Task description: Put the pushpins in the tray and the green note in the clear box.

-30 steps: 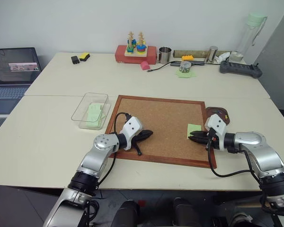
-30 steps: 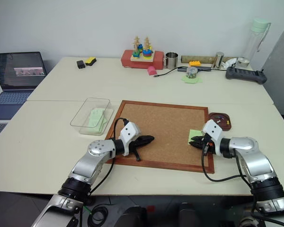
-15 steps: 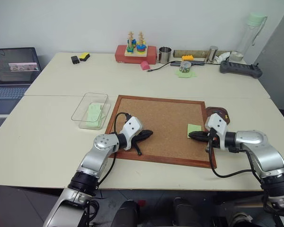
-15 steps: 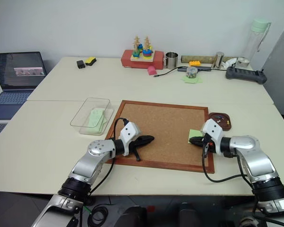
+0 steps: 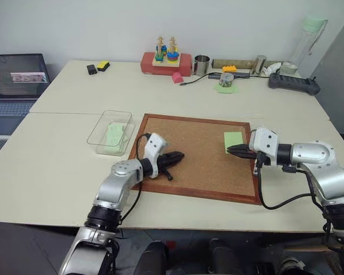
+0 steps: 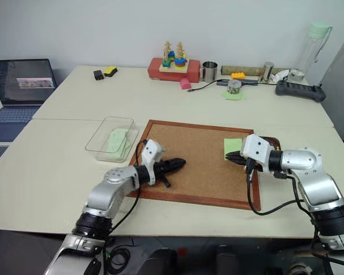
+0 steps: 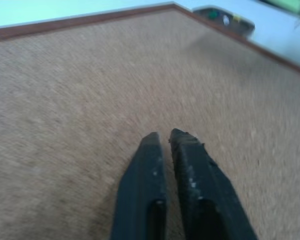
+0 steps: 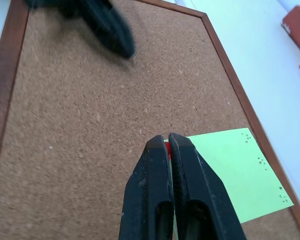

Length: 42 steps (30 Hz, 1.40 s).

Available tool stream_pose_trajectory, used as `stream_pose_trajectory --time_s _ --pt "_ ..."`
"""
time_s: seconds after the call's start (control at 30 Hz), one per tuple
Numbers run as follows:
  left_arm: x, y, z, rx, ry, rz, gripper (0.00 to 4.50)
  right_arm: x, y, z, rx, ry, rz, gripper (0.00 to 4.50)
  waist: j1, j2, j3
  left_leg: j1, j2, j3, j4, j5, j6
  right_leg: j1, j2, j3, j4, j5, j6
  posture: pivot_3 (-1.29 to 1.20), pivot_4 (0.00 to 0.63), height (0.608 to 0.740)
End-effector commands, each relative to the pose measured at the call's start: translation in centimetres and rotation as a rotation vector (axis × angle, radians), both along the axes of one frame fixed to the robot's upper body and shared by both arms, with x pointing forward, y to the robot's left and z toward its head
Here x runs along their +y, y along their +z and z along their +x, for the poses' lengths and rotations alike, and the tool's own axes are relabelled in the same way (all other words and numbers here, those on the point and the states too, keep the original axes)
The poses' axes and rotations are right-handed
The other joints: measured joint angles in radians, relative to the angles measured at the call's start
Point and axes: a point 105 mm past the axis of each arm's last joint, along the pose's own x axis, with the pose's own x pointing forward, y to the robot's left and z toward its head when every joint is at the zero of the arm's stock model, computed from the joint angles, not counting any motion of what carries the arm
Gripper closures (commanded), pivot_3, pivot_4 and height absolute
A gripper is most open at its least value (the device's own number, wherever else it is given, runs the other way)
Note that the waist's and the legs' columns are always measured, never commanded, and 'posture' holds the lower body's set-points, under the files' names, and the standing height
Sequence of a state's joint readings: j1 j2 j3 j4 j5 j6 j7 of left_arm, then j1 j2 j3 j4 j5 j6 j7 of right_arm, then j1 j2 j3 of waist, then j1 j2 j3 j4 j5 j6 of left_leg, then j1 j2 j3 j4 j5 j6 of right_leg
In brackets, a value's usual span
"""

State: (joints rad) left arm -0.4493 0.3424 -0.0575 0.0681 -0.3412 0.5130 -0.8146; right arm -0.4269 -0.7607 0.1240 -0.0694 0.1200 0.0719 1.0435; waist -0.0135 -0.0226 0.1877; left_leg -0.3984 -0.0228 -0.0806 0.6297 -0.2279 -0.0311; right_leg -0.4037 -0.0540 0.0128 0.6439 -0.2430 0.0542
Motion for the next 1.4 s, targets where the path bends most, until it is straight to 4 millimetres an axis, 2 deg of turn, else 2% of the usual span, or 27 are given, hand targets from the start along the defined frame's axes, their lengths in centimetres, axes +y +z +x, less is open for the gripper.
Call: stream_pose_trajectory --time_s 0.03,0.3,0.5,0.77,1.4 --pt "-0.3 3.6 -1.6 -0.020 -0.076 -0.120 3.16 0.9 1.6 0.6 -0.204 0.062 -0.031 4.50 -0.004 0.000 0.000 -0.002 0.000 0.000 0.000 0.000 0.000 -0.003 0.000 0.001 0.000 0.000 0.000 0.00 0.150 0.740" --pt "-2.0 5.9 -2.2 0.043 -0.116 -0.314 1.62 2.9 2.1 0.1 -0.426 0.212 -0.093 4.50 -0.003 0.000 0.000 -0.002 0.000 0.001 0.000 0.000 -0.001 -0.003 0.000 0.001 0.000 0.001 -0.001 0.00 0.150 0.740" --pt "-4.1 6.0 -1.7 0.091 -0.118 -0.377 0.55 4.1 1.6 -0.7 -0.478 0.292 -0.107 4.50 -0.001 0.000 0.000 -0.001 -0.001 0.001 0.001 0.001 -0.002 -0.002 0.000 0.001 0.001 0.000 0.000 0.00 0.150 0.740" --pt "-5.5 6.1 -1.3 0.112 -0.143 -0.398 0.55 5.3 1.6 -1.4 -0.502 0.344 -0.091 4.50 -0.004 0.000 0.000 -0.001 -0.001 0.001 0.001 0.001 -0.002 -0.001 0.000 0.001 0.001 0.003 -0.005 0.00 0.150 0.740" --pt "-6.3 5.0 -1.8 0.101 -0.176 -0.335 3.69 6.4 1.6 -1.8 -0.515 0.380 -0.063 4.50 -0.003 0.000 0.000 0.000 -0.001 0.001 0.001 0.001 -0.002 -0.001 0.000 0.002 0.001 0.003 -0.005 0.00 0.150 0.740"
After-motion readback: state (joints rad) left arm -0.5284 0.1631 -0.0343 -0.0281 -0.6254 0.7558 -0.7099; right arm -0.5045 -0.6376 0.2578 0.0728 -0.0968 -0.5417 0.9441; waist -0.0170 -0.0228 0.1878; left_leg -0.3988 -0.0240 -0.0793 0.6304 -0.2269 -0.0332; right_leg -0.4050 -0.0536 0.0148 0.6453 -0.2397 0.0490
